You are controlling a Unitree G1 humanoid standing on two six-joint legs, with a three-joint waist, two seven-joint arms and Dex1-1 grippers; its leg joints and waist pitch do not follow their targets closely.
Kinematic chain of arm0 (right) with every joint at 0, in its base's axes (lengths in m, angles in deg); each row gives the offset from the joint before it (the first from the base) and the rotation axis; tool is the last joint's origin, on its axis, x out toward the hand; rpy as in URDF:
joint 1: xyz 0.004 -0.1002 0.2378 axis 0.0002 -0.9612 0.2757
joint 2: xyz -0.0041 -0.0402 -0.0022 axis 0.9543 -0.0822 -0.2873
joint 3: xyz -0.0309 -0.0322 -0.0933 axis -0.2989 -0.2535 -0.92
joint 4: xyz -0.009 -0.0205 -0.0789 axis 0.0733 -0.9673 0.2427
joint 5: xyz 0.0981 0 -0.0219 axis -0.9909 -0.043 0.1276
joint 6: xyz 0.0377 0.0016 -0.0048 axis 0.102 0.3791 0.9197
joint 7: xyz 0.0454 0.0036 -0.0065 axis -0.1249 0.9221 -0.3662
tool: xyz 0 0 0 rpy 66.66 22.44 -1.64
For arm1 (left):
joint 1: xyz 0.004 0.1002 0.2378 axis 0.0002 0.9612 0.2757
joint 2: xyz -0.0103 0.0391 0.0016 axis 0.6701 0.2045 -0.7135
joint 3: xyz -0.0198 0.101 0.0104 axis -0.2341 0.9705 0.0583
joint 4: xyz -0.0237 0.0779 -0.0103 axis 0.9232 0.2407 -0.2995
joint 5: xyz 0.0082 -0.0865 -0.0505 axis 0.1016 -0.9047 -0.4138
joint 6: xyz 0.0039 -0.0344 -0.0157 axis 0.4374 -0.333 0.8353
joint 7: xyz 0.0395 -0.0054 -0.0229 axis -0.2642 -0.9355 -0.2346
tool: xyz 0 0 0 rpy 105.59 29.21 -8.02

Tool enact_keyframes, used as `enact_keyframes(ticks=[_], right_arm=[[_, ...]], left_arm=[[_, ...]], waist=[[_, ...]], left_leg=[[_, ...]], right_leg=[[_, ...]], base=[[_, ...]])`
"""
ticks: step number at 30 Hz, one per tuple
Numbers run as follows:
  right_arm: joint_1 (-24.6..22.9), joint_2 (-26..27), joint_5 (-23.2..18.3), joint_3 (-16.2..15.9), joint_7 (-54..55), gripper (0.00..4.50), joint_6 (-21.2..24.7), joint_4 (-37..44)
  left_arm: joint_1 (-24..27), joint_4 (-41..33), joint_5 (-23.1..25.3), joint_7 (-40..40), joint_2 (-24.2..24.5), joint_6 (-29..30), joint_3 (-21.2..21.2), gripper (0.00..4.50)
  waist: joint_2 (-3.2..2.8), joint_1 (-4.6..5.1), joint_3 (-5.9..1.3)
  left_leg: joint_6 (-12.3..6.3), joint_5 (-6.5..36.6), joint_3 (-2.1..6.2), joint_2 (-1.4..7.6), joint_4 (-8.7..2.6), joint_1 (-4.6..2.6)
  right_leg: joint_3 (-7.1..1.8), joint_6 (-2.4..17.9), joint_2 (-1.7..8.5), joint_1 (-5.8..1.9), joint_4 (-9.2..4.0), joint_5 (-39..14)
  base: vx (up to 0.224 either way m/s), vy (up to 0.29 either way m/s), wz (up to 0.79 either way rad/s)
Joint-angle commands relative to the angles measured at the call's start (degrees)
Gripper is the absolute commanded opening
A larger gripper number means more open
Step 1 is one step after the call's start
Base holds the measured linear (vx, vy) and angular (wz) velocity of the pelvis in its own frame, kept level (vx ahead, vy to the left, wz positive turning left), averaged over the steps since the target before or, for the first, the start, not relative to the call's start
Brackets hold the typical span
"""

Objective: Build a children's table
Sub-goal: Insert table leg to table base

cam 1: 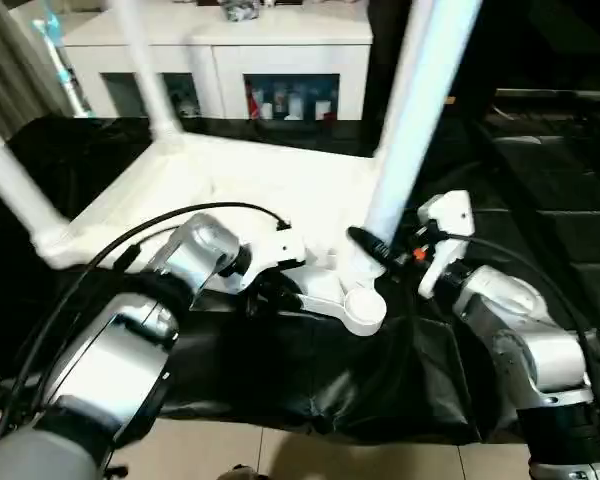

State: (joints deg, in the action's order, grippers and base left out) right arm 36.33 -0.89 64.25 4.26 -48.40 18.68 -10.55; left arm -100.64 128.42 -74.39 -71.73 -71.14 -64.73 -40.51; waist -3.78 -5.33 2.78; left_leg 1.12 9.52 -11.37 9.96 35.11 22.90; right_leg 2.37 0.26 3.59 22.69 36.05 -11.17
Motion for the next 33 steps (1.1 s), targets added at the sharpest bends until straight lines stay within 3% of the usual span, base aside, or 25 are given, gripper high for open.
enact_keyframes(ticks=[1, 3, 4, 5, 7, 9, 11, 12, 14, 15, 17, 19, 21, 27, 33], right_arm=[[1.37, 0.50, -0.87, 1.31, 1.05, 1.91, 0.72, -0.91], [1.71, 0.74, -0.69, 1.90, 2.27, 1.91, 1.21, -1.61], [1.96, 0.67, -0.23, 1.90, 2.74, 1.91, 1.10, -2.02], [2.02, 0.77, -0.27, 1.96, 2.98, 1.91, 1.31, -2.13], [2.11, 0.95, -0.26, 1.97, 3.25, 1.91, 1.55, -2.29], [2.32, 1.06, 0.06, 1.83, 3.42, 1.91, 1.43, -2.77], [2.43, 1.15, 0.11, 1.79, 3.51, 1.91, 1.44, -2.92], [2.49, 1.22, 0.09, 1.79, 3.55, 1.91, 1.54, -2.93], [2.75, 1.43, 0.03, 1.68, 3.67, 1.91, 1.70, -3.18], [3.03, 1.66, -0.05, 1.58, 3.83, 1.91, 1.81, -3.46], [3.18, 1.94, -0.12, 1.51, 3.96, 1.91, 2.01, -3.58], [3.20, 2.16, -0.27, 1.45, 3.95, 1.91, 2.20, -3.50], [2.98, 2.83, -1.18, 1.16, 3.61, 1.91, 3.28, -2.97], [1.47, 2.07, -0.43, -1.33, 1.69, 1.91, 4.01, -1.68], [1.47, 2.08, 0.23, -1.12, 2.15, 1.90, 3.87, -2.00]], left_arm=[[3.70, 0.12, 0.07, 7.28, 1.43, 5.48, -1.94, 0.34], [5.44, -3.13, 0.03, 10.46, 1.88, 8.56, -3.00, 0.30], [7.52, -6.72, 0.85, 11.44, 2.53, 9.20, -2.63, 0.30], [8.44, -8.44, 1.13, 11.89, 2.68, 10.67, -2.63, 0.30], [10.11, -11.68, 1.85, 12.89, 2.95, 13.19, -2.57, 0.29], [11.99, -15.15, 2.15, 13.41, 3.04, 14.64, -2.76, 0.28], [14.03, -18.74, 1.33, 12.88, 2.79, 14.07, -3.38, 0.23], [14.95, -20.77, 1.02, 12.81, 2.77, 14.71, -3.47, 0.20], [16.99, -25.52, 0.12, 12.16, 3.03, 12.51, -2.81, 0.17], [18.48, -28.45, -1.16, 10.98, 3.03, 9.08, -2.38, 0.14], [19.80, -30.97, -1.69, 10.52, 3.09, 8.23, -2.06, 0.05], [20.53, -32.15, -1.48, 10.96, 3.07, 8.17, -1.87, 0.02], [22.47, -35.20, -0.95, 13.90, 1.84, 12.18, -2.35, 0.00], [24.01, -35.49, -6.16, 13.75, -1.14, 13.63, -5.45, 0.00], [22.88, -31.83, -3.28, 15.73, 0.33, 9.24, -4.09, 0.00]], waist=[[0.93, -0.21, -3.54], [0.99, 0.24, -3.43], [1.44, 0.46, -3.40], [1.29, 0.58, -3.36], [1.40, 1.18, -3.21], [1.74, 1.52, -3.08], [1.70, 1.79, -3.12], [1.58, 1.73, -3.28], [1.82, 1.60, -3.36], [1.65, 1.65, -3.41], [1.49, 1.52, -3.74], [1.20, 1.18, -4.00], [1.25, 1.21, -3.97], [1.33, 0.61, -3.73], [1.36, 0.67, -3.48]], left_leg=[[-0.12, 16.26, 2.44, 3.29, -4.73, -1.59], [-0.16, 16.56, 2.48, 3.18, -4.81, -1.44], [-0.22, 15.96, 2.57, 3.22, -4.86, -1.24], [-0.28, 15.85, 2.55, 3.18, -4.89, -1.20], [-0.20, 16.87, 2.38, 3.05, -4.85, -1.57], [-0.29, 16.71, 2.41, 2.87, -4.96, -1.38], [-0.47, 15.67, 2.52, 2.92, -5.08, -1.16], [-0.61, 15.40, 2.31, 2.86, -4.98, -1.48], [-0.75, 14.81, 2.27, 3.04, -5.01, -1.57], [-0.95, 14.03, 2.19, 3.06, -5.07, -1.49], [-1.41, 12.33, 2.03, 3.10, -4.96, -1.56], [-2.22, 10.11, 1.91, 3.21, -4.85, -1.66], [-2.68, 9.08, 1.84, 3.31, -4.85, -1.57], [-2.17, 10.58, 1.74, 3.19, -4.86, -1.67], [-0.68, 13.34, 1.89, 3.14, -5.17, -1.81]], right_leg=[[-2.43, 12.36, 5.65, -2.22, -5.29, -16.41], [-2.36, 11.91, 5.58, -2.18, -5.45, -17.96], [-2.34, 11.50, 5.68, -2.36, -5.38, -18.50], [-2.33, 11.12, 5.61, -2.31, -5.50, -19.07], [-2.41, 10.22, 5.43, -1.90, -5.97, -22.00], [-2.37, 9.44, 5.36, -1.99, -6.22, -23.61], [-2.34, 9.14, 5.44, -2.18, -6.21, -23.52], [-2.37, 8.87, 5.19, -1.88, -6.39, -23.25], [-2.50, 9.37, 5.16, -1.86, -6.20, -21.25], [-2.48, 9.81, 5.07, -1.88, -5.98, -19.22], [-2.45, 10.57, 4.91, -1.88, -5.66, -15.13], [-2.35, 11.70, 4.77, -1.96, -5.14, -9.61], [-2.29, 12.51, 4.74, -2.06, -4.88, -6.61], [-2.34, 12.13, 4.90, -2.11, -5.39, -9.94], [-2.45, 9.79, 4.89, -1.91, -5.94, -14.95]], base=[[0.000, 0.000, 0.00], [0.000, 0.000, 0.00], [0.000, 0.000, 0.00], [0.000, 0.000, 0.00], [0.000, 0.000, 0.00], [0.000, 0.000, 0.00], [0.000, 0.000, 0.00], [0.000, 0.000, 0.00], [0.000, 0.000, 0.00], [0.000, 0.000, 0.00], [0.000, 0.000, 0.00], [0.000, 0.000, 0.00], [0.000, 0.000, 0.00], [0.000, 0.000, 0.00], [0.000, 0.000, 0.00]])
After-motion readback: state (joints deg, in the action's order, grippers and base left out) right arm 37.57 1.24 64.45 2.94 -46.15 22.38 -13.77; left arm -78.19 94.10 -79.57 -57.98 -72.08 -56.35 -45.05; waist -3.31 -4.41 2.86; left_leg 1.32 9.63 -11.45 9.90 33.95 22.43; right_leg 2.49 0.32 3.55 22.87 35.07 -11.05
